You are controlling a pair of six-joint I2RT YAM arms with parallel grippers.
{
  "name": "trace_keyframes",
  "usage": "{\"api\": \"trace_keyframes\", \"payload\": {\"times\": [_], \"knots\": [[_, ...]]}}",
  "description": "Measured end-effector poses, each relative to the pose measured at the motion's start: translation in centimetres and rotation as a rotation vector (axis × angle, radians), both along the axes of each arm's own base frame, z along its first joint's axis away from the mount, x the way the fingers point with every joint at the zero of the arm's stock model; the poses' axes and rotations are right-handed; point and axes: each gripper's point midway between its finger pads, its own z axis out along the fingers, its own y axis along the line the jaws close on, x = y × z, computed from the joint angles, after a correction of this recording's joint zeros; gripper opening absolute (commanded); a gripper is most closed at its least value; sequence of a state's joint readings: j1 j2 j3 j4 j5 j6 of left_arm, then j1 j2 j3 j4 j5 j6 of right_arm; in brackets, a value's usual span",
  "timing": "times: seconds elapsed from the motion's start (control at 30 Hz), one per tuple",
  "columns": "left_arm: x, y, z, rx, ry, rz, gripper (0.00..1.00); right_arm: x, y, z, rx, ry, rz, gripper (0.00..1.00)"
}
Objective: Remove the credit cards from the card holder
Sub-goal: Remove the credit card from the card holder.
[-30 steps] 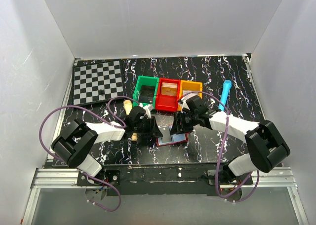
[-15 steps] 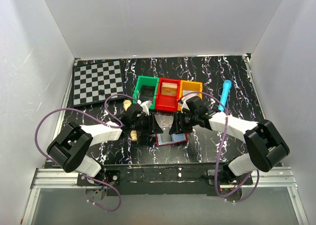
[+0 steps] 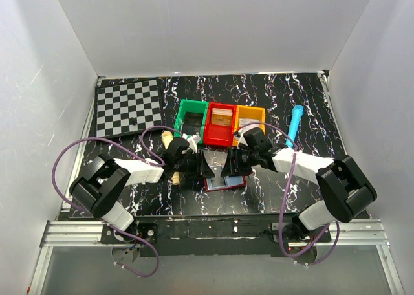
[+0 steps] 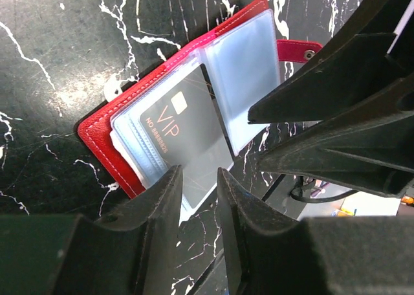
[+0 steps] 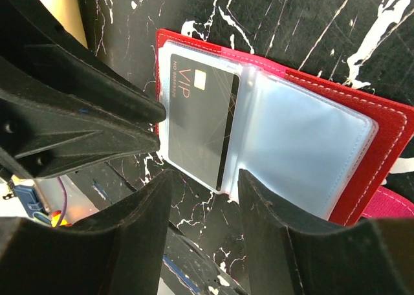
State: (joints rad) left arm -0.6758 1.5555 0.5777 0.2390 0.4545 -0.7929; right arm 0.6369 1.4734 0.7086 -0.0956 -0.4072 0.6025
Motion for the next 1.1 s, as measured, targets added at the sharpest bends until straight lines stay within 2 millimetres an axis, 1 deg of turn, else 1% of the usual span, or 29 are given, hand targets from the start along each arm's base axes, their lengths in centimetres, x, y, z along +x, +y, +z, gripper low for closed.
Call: {"api": "trace_keyframes", "payload": {"times": [0.27,0.43,0.87,1.1], "knots": [[-0.1,0.4,-0.8,0.024,0.014,0.014,0.25,0.0,0.1,-0.2,0.014,-0.005,-0.002,0.52],[0.0,0.5,-1.0,0.031,0.014,0.023,0.25,-0.2,0.0,-0.5,0.022,0.007,-0.004,0.53],[0.2,0.7,-1.4,0.049,0.017,0.037,0.22,0.3,0.1,-0.5,0.095,0.013,-0.031,0.52],[0.2,0.7,-1.5,0.047,0.016,0.037,0.21,0.1,-0.1,-0.9,0.131,0.033,-0.049,0.52]]}}
